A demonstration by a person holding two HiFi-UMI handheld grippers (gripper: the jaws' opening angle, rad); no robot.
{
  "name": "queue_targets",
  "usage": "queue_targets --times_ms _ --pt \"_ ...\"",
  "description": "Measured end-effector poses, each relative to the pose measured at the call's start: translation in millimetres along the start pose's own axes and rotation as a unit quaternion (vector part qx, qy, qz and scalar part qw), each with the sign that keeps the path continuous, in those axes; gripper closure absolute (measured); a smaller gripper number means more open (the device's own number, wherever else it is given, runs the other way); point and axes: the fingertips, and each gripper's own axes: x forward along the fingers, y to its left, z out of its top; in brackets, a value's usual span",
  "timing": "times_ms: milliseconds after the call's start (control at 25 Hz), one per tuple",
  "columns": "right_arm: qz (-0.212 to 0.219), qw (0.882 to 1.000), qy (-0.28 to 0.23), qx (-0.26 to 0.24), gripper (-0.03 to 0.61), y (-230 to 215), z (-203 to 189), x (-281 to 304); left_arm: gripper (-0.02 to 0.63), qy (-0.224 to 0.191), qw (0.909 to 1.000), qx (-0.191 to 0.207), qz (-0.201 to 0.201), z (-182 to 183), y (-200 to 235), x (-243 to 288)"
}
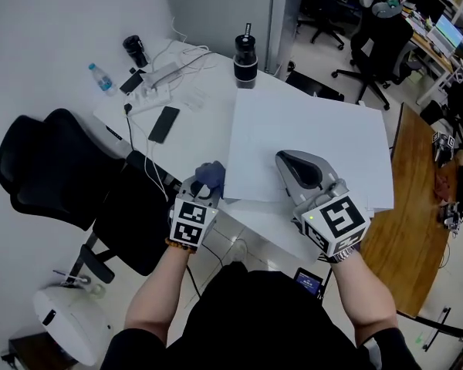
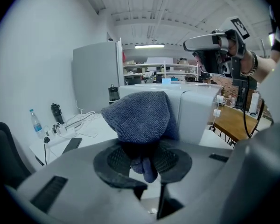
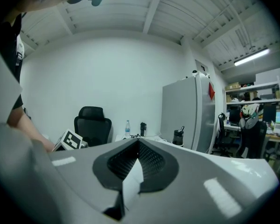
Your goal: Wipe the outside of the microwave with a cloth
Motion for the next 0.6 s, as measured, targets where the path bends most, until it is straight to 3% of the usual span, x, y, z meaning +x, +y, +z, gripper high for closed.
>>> queue_targets --times_ms 600 --pt "-0.043 0.999 0.008 0.015 0.577 -31 1 15 0.515 0.015 0.9988 0.008 -0.046 20 34 59"
